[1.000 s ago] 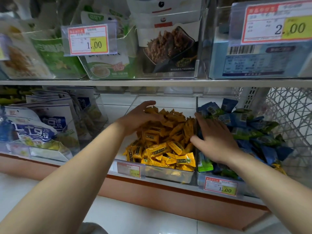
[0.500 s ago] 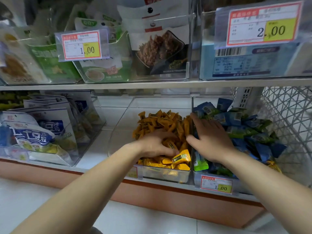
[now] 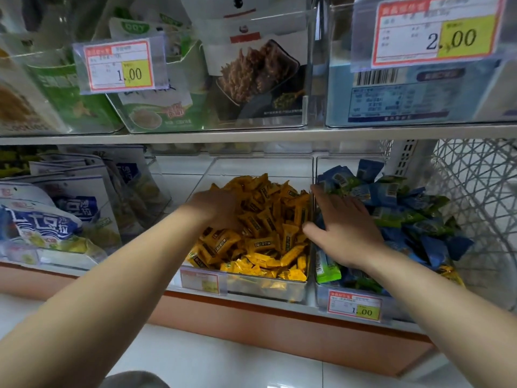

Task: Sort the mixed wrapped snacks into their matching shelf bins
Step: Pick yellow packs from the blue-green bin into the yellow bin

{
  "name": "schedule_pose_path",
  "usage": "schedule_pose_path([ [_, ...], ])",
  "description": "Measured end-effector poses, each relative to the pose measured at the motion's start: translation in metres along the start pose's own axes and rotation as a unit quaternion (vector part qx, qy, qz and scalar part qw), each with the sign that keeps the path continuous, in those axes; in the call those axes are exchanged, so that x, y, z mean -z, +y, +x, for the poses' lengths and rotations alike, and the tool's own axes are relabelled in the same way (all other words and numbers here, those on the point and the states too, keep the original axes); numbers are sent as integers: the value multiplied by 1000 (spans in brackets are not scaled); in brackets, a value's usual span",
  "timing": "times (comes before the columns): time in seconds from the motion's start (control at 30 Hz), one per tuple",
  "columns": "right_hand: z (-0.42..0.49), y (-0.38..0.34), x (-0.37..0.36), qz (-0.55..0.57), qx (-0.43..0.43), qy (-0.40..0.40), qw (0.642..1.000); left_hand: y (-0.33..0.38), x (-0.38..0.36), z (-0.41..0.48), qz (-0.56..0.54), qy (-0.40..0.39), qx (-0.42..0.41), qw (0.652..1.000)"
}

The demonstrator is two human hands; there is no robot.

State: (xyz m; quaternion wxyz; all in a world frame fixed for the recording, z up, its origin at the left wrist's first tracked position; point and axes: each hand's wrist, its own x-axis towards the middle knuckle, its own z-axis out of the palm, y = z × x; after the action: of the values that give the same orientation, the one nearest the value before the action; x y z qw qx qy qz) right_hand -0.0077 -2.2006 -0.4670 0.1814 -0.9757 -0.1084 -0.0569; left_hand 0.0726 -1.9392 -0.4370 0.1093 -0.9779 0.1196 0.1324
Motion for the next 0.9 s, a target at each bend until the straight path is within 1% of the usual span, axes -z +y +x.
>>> schedule_pose_path([
  [0.07,-1,0,0,-1,1,0,1000,4,2,-5,57,124,-6,991],
  [0.1,-1,0,-1,-1,1,1,1000,10,0,-7,36,170,-24,985],
  [0.13,-1,0,-1,-1,1,1,1000,17,-3,-8,-28,176,-44,983],
  [0.17,-1,0,-1,-1,0,1,1000,25,-5,-9,-120,147,-58,980],
  [0.2,-1,0,-1,-1,-1,1,1000,33,-8,-9,-192,94,-55,975],
  [0.23,-1,0,-1,-2,-3,1,1000,41,-12,-8,-224,46,-46,972],
  [0.27,0,0,-1,-3,-4,0,1000,47,-16,-7,-225,14,-32,974],
  [0.33,0,-1,-1,-1,-3,2,1000,56,-24,-7,-201,-17,-1,979],
  [0.43,0,-1,-1,-1,-2,3,1000,66,-32,-5,-199,-79,15,977],
  [0.6,-1,-1,0,-1,-4,-3,1000,68,-42,-2,-290,-91,43,952],
  [0.7,-1,-2,0,3,-3,-5,1000,69,-47,0,-266,-88,50,959],
  [0.83,-2,-2,2,8,-5,-10,1000,46,-40,-4,-203,-86,-1,975],
  [0.9,-3,-2,3,12,-2,-9,1000,33,-41,-8,-177,-108,-23,978],
])
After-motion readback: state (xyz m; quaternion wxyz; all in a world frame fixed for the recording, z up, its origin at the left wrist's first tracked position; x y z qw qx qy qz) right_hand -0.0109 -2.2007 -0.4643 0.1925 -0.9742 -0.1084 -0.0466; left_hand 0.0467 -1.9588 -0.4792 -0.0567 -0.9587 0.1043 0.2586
